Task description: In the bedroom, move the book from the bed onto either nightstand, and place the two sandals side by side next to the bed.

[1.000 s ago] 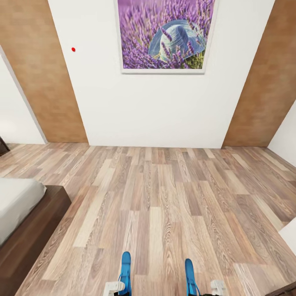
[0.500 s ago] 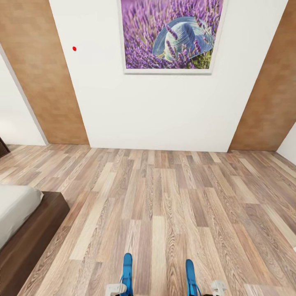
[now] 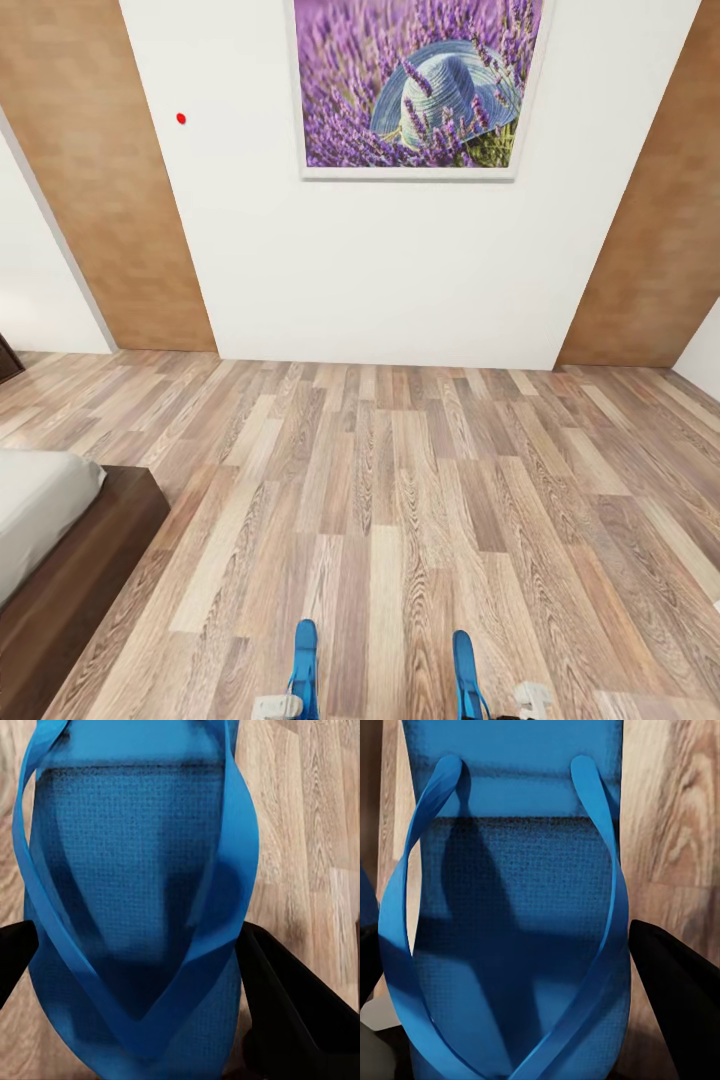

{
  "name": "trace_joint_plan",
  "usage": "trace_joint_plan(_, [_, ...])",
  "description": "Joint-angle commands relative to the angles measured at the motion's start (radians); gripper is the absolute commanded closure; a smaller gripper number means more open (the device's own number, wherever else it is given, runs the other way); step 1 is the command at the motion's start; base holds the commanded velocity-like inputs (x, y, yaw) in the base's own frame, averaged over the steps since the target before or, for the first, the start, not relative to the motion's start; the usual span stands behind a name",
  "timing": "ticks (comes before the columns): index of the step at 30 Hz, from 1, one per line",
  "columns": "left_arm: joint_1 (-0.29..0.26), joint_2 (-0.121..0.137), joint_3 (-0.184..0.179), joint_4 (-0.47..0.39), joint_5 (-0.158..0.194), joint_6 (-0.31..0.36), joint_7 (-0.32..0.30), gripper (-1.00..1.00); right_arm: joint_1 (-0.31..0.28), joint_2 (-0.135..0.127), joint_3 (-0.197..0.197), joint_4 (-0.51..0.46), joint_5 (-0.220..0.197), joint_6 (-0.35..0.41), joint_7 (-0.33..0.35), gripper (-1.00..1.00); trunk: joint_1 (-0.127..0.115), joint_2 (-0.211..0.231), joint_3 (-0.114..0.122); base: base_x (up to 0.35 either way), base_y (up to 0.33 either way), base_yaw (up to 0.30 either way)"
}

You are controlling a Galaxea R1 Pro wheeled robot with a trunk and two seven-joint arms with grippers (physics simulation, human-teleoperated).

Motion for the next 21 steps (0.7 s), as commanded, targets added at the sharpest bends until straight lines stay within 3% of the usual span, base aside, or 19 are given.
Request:
trace_joint_plan(1, [-0.001,0.006,0.001,0.000,0.003,-0.001,-0.005,1.00,0.000,0.000,-0.009,-0.001,0.007,0.006,0.004,1.00,0.000,0.000,-0.001,0.000,0.000,0.000])
trace_joint_plan(12, [-0.001,0.068,0.000,-0.005,0.002,-0.002,-0.014,1.00,0.000,-0.002,-0.016,-0.001,0.005,0.006,-0.051,1.00,0.000,0.000,-0.001,0.000,0.000,0.000])
trace_joint_plan(13, [-0.001,0.094,0.000,-0.005,0.002,-0.002,-0.014,1.00,0.000,-0.004,-0.016,-0.001,0.005,0.006,-0.177,1.00,0.000,0.000,-0.001,0.000,0.000,0.000])
trace_joint_plan(17, [-0.002,0.102,-0.002,-0.006,0.000,-0.003,-0.064,1.00,0.000,-0.026,-0.017,-0.001,0.005,0.008,-0.174,1.00,0.000,0.000,-0.001,0.000,0.000,0.000])
trace_joint_plan(18, [-0.002,0.110,-0.002,-0.006,-0.001,-0.002,-0.119,1.00,0.000,-0.046,-0.017,-0.001,0.004,0.008,-0.171,1.00,0.000,0.000,-0.001,0.000,0.000,0.000])
trace_joint_plan(21, [-0.003,0.130,-0.002,-0.006,-0.001,-0.001,-0.165,1.00,0.000,-0.085,-0.014,-0.001,0.004,0.009,-0.161,1.00,0.000,0.000,-0.001,0.000,0.000,0.000])
